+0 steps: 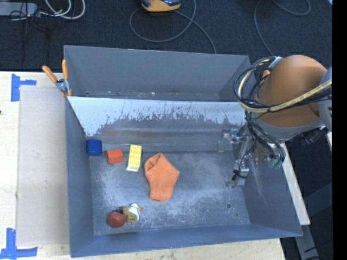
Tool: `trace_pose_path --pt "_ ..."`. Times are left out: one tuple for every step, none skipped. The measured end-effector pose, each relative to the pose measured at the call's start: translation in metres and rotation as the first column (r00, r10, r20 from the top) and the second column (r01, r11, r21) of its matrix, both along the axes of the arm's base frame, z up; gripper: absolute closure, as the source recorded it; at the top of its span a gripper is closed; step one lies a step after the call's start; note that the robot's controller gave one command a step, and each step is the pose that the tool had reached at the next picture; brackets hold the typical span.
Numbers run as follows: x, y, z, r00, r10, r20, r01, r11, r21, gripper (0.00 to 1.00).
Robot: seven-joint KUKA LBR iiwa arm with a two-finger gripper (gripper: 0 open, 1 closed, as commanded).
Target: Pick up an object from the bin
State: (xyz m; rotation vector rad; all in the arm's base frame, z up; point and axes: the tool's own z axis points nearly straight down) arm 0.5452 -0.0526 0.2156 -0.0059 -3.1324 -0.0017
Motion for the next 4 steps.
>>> trace_pose_path --pt "0.002 0.0 0.004 1.0 0.001 0.008 -0.001 1.0 -0.001 0.0" --pt "-0.014 0.019 -0.05 1.0 0.02 0.007 -0.02 1.0 -0.001 0.0" --pt "-0.027 0.043 -0.083 0.996 -0.085 -0.001 0.085 0.996 -0.001 0.0" --pt "-0.02 0.056 -0.104 0.973 -0.231 0.004 0.231 0.973 -0.001 0.0"
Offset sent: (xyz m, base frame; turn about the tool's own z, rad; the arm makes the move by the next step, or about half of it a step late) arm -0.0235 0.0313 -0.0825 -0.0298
